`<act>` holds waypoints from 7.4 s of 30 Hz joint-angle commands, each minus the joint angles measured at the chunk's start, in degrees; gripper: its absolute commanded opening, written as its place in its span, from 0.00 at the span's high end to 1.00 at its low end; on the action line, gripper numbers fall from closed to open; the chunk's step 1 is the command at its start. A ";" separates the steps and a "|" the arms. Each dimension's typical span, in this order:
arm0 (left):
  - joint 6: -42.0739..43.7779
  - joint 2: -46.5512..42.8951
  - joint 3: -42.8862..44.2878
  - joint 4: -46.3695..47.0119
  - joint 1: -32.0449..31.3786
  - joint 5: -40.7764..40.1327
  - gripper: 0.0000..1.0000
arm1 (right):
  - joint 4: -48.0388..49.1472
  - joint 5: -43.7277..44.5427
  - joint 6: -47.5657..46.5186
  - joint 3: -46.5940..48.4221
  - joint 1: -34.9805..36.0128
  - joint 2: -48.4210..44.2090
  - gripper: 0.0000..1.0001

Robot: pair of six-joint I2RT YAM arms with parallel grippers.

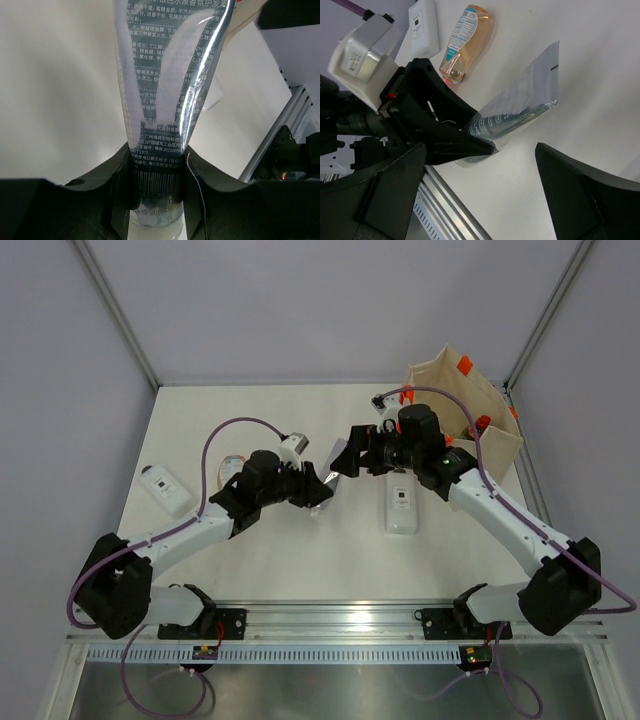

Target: Place the personal care products into the canvas bag

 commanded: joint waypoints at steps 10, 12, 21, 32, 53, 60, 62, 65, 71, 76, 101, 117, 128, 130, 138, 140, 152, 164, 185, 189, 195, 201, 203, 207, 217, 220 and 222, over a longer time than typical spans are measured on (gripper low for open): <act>-2.85 -5.07 -0.27 12.02 -0.87 3.88 0.67 | 3.49 7.66 4.54 4.82 3.33 9.13 0.33; -3.03 -4.80 -0.44 12.20 -0.95 4.15 0.64 | 4.11 5.82 3.84 4.91 3.42 9.30 0.48; -1.19 -4.36 0.61 11.77 -0.95 4.67 0.20 | 3.50 -0.08 -0.54 6.23 3.33 6.32 0.98; 14.54 -13.93 8.08 -11.06 -0.87 -1.46 0.01 | -3.09 -16.59 -17.07 16.50 -12.47 -0.27 1.00; -1.79 -33.28 -2.47 -29.19 -0.51 -38.81 0.01 | -32.61 12.05 -53.02 52.71 -31.56 28.72 0.96; -10.91 -27.31 2.00 -38.22 0.45 -50.42 0.01 | -41.59 9.76 -55.14 52.90 -31.56 33.38 0.75; -13.30 -23.62 3.68 -41.65 3.07 -52.18 0.01 | -42.65 10.82 -54.96 53.07 -31.56 34.96 0.51; -15.24 -17.14 7.37 -45.18 8.77 -50.27 0.01 | -41.08 12.05 -53.30 52.46 -31.91 33.75 0.21; -11.74 -4.82 12.47 -43.44 14.86 -46.75 0.01 | -37.37 7.14 -48.64 53.86 -32.36 23.47 0.01; -5.06 10.82 20.11 -44.13 18.20 -41.21 0.01 | -37.64 -10.81 -49.94 45.89 -32.36 11.87 0.00; 7.08 29.22 19.51 -36.94 29.72 -14.67 0.28 | -19.09 -51.23 -45.64 6.40 -31.83 -2.21 0.01; -0.04 6.81 7.30 -8.29 19.27 27.08 1.00 | -9.09 -25.16 -28.09 3.76 -9.00 3.76 0.00; -6.38 5.48 6.49 1.32 10.47 34.99 1.00 | -26.49 -24.62 -78.64 7.75 -0.80 2.92 0.00; -4.97 5.74 7.11 -2.36 10.21 36.48 1.00 | -25.87 -22.41 -94.72 4.05 -0.80 -0.09 0.00; -1.10 5.92 9.58 -9.33 8.10 38.34 1.00 | -24.73 -14.94 -106.29 1.75 4.98 1.39 0.00; -1.88 5.83 9.84 -8.98 7.31 38.42 1.00 | -22.88 -12.31 -105.06 1.05 7.01 2.70 0.00; -4.35 4.08 10.28 -8.10 5.81 39.48 0.98 | -7.95 1.50 -95.65 -2.81 13.61 7.37 0.03; -4.53 4.78 11.16 -8.27 5.81 38.87 0.52 | -5.99 -2.00 -91.79 -4.93 13.87 2.28 0.71; 11.73 -11.81 15.38 -32.71 19.79 8.03 0.01 | -9.08 -10.70 -72.66 -3.45 5.54 -7.04 1.00; 11.38 -15.60 13.36 -32.88 21.19 2.67 0.01 | -9.60 -16.15 -65.53 2.17 -2.01 -7.04 1.00; 7.79 -21.05 8.79 -35.08 23.12 -6.99 0.01 | -7.32 -16.34 -55.94 11.14 -8.17 -6.69 1.00; 6.11 -27.56 5.10 -35.87 24.80 -13.60 0.01 | -5.56 -17.83 -46.88 23.62 -23.46 -4.06 1.00; 5.50 -29.93 4.39 -36.48 24.80 -16.66 0.01 | -5.82 -18.62 -44.69 27.57 -30.98 -1.60 1.00; 3.57 -33.01 3.51 -38.59 24.89 -24.40 0.01 | -6.79 -20.03 -43.45 30.83 -40.86 2.53 1.00; -1.89 -34.78 0.70 -38.95 24.97 -33.82 0.01 | -9.34 -21.35 -45.03 26.79 -43.70 11.57 1.00; -3.12 -32.06 1.49 -40.09 25.50 -35.14 0.01 | -9.60 -20.56 -44.15 26.88 -42.47 15.18 1.00; -4.69 -30.39 1.66 -40.53 26.38 -36.19 0.01 | -10.21 -18.29 -43.36 27.06 -41.50 17.55 0.93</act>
